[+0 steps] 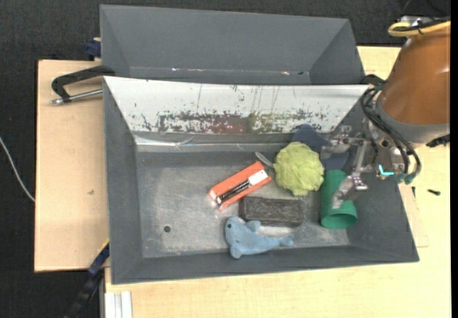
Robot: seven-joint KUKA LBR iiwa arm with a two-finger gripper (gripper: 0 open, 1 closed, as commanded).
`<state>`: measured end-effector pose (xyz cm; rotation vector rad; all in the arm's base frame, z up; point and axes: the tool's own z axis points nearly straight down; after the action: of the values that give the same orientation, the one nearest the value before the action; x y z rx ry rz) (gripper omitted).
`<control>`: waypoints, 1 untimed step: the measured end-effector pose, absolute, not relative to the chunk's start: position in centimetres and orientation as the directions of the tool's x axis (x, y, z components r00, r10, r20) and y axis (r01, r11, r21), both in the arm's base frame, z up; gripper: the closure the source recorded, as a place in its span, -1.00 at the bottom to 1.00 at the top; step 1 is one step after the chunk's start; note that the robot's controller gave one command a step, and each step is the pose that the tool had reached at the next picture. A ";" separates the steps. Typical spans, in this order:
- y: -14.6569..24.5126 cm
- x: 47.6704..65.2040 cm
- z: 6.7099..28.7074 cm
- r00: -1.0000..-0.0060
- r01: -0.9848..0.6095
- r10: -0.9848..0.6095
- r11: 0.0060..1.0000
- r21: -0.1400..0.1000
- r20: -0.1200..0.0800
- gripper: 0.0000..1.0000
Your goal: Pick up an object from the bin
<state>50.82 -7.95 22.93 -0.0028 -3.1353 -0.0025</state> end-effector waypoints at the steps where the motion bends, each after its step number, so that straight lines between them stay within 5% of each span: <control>1: -7.9 50.9 23.2 -1.000 0.000 0.000 1.000 0.001 0.000 -1.00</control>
Offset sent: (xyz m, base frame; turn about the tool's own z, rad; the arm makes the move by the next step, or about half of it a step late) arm 0.0301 -0.0031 -0.1476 0.1026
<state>50.90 -7.91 23.25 -0.0007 -3.1413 -0.0012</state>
